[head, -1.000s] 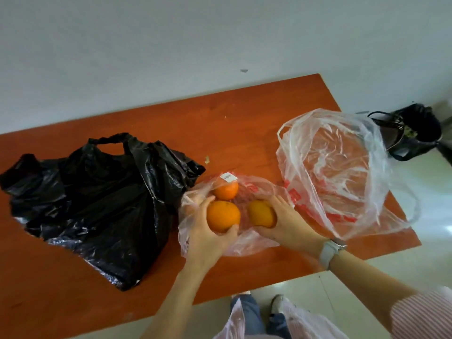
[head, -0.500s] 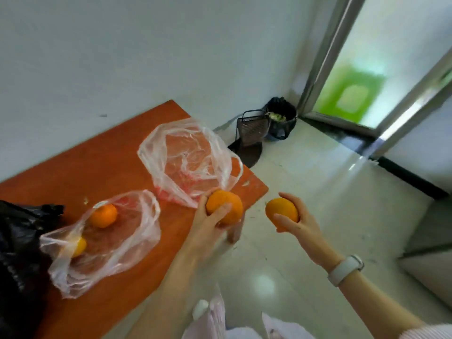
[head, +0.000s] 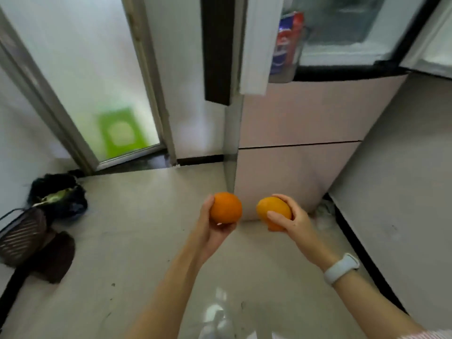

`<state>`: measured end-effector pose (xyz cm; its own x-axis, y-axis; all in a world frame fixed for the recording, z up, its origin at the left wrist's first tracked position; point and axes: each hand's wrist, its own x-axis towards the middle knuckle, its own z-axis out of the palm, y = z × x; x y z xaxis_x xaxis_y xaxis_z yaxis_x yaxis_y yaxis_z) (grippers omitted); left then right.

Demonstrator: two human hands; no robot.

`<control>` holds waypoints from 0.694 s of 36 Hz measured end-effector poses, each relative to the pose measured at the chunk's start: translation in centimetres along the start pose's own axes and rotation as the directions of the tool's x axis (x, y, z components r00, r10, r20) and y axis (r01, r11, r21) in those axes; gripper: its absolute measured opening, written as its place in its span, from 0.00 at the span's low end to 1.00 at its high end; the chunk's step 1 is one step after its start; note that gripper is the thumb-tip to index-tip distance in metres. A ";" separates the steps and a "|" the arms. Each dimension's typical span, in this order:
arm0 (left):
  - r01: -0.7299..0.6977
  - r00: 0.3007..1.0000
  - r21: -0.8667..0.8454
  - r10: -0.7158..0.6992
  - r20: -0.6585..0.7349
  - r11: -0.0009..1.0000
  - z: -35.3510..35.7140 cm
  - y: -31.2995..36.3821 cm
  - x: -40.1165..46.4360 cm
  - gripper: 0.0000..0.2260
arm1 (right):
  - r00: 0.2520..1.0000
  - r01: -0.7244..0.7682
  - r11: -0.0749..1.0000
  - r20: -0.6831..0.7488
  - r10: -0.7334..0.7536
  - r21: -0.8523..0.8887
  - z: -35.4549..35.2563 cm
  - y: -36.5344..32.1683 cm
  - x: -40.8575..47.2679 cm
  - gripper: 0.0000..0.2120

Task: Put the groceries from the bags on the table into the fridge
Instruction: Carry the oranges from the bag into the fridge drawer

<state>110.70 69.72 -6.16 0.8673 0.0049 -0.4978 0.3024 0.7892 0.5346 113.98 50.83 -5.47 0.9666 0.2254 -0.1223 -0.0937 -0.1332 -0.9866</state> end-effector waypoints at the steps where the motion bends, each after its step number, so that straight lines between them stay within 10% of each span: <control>1: 0.009 0.999 0.036 -0.010 0.031 0.999 2.0 -0.5 1.2 0.09 | 0.999 0.001 1.000 -0.050 0.000 0.009 -2.0 -0.1 0.6 0.18; 6: -0.099 0.978 0.438 0.007 0.206 0.894 10.3 -3.1 8.2 0.24 | 0.972 0.021 0.999 -0.232 -0.030 -0.040 -10.6 -0.7 4.3 0.20; 10: -0.367 0.926 0.753 0.138 0.352 0.546 17.1 -3.9 14.3 0.41 | 0.941 0.060 0.995 -0.329 -0.083 -0.078 -16.6 -2.1 9.1 0.22; 25: -0.758 0.650 0.529 0.510 0.564 0.381 44.9 -0.8 29.1 0.33 | 0.782 0.352 0.926 -0.500 -0.371 -0.137 -32.1 -14.9 27.7 0.24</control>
<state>153.42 41.69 9.61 0.9407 0.0592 0.3341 -0.3330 -0.0278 0.9425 149.84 28.04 9.28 0.9102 -0.2570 0.3247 0.2862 -0.1762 -0.9418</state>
